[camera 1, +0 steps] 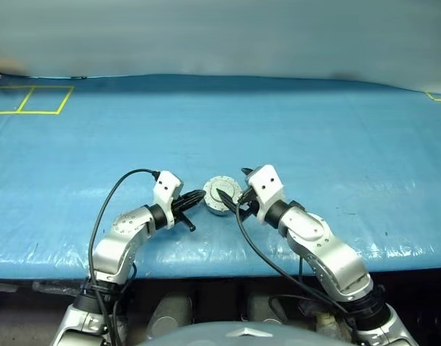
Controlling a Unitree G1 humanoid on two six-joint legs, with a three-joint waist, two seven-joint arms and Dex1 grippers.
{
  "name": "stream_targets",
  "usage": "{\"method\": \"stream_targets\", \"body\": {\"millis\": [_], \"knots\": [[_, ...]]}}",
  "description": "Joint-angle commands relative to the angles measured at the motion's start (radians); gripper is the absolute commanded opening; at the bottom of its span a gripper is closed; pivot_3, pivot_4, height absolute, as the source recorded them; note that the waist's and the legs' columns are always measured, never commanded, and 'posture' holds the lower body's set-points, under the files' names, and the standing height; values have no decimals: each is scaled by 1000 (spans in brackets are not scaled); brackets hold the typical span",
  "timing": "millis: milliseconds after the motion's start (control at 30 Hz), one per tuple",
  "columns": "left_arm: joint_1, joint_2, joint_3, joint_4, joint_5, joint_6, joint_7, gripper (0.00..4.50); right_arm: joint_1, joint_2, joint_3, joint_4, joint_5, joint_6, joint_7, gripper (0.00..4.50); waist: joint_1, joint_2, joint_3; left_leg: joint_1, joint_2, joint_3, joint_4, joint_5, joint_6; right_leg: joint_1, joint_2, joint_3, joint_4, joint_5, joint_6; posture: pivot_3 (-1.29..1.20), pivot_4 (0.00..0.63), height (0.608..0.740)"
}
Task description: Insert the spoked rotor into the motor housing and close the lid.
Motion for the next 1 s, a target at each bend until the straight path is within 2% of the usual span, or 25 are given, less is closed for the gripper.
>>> {"method": "stream_targets", "body": {"millis": [33, 300, 533, 633, 700, 733, 1000], "knots": [[31, 11, 23, -69, 13, -114, -11, 0, -35, 10, 32, 28, -34, -31, 64, 4449, 2, 0, 0, 0, 0, 0, 0, 0, 0, 0, 0, 0, 0, 0, 0, 0, 150, 740], [118, 0, 32, -60, 45, -308, -3, 0, -78, 53, 29, 163, -88, -70, 128, 4449, 4, 0, 0, 0, 0, 0, 1, 0, 0, -1, -1, 0, 0, 0, 0, 0, 150, 740], [166, -32, 30, -68, 22, -325, 9, 0, -75, 35, 9, 237, -121, -56, 173, 4449, 5, 0, 0, 0, 0, 0, 1, 0, 0, -1, -1, 0, 0, 0, 0, 0, 150, 740], [168, -37, 27, -59, 36, -314, 27, 0, -73, 39, 9, 240, -126, -54, 194, 3850, 4, 0, 0, 2, 0, 0, 2, 0, 0, -1, 0, 0, 0, 0, 0, 0, 150, 740], [170, -37, 25, -60, 31, -309, 28, 0, -75, 47, 4, 240, -131, -52, 199, 3162, 4, 0, 0, 2, 0, 0, 2, 0, 0, 0, 0, 0, 0, 0, 0, 0, 150, 740], [170, -36, 25, -61, 30, -307, 27, 0, -77, 51, 2, 242, -135, -53, 199, 3006, 4, 0, 0, 2, 0, 0, 2, 0, 0, -1, 0, -1, 0, 0, 0, 0, 150, 740], [168, -34, 21, -64, 28, -297, 27, 0, -102, 55, -7, 252, -162, -62, 214, 3006, 3, 0, 0, 2, 0, 0, 3, 0, 0, -1, 0, 0, 1, 1, 0, 0, 150, 740]]}}
